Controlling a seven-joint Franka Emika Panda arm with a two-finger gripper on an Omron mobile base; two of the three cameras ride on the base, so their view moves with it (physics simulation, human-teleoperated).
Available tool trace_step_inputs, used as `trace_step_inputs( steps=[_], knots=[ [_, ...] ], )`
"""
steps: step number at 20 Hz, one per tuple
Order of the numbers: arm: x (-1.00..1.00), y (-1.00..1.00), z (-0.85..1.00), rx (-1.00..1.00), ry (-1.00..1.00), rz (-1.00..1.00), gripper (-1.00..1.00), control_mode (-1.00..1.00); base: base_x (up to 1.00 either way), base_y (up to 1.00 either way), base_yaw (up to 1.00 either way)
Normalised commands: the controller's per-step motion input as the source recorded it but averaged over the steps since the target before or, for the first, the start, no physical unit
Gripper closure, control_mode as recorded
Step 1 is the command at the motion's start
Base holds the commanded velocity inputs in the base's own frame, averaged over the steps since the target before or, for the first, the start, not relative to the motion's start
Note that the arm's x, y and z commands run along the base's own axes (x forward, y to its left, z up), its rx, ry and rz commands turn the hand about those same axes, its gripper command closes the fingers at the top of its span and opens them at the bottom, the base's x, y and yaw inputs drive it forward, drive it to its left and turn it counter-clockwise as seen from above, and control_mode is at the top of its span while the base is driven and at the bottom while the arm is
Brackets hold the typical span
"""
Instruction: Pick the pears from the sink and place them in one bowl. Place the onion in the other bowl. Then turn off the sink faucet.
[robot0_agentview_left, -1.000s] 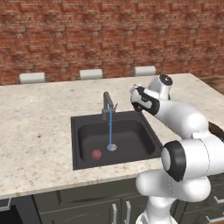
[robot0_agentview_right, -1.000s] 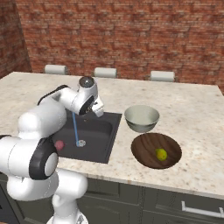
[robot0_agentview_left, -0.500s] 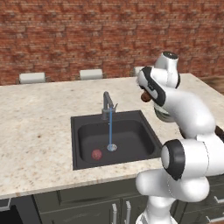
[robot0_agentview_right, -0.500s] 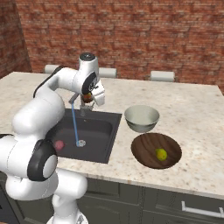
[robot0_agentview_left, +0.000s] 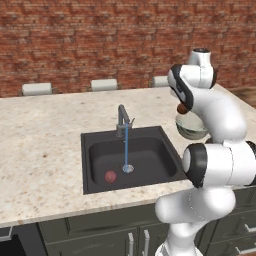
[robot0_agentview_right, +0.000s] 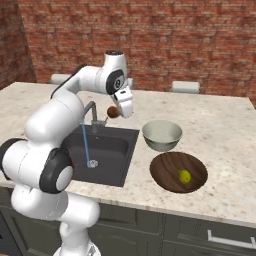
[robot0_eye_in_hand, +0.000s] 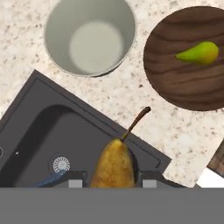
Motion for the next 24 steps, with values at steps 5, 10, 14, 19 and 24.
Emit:
trace_step_inputs(
  steps=[5,10,14,19,24],
  knots=[
    [-0.34,-0.68,-0.13,-0.03,0.03,-0.11,1.0,-1.0,0.0,0.0,0.0],
    [-0.13,-0.5,-0.51,-0.1,0.01,-0.1,1.0,-1.0,0.0,0.0,0.0],
    [0.0,-0.56,-0.59,-0.09,0.0,-0.05,1.0,-1.0,0.0,0.0,0.0],
    [0.0,-0.69,-0.41,-0.04,0.01,-0.03,1.0,-1.0,0.0,0.0,0.0],
    [-0.01,-0.74,-0.21,0.0,0.05,-0.01,1.0,-1.0,0.0,0.0,0.0]
  ],
)
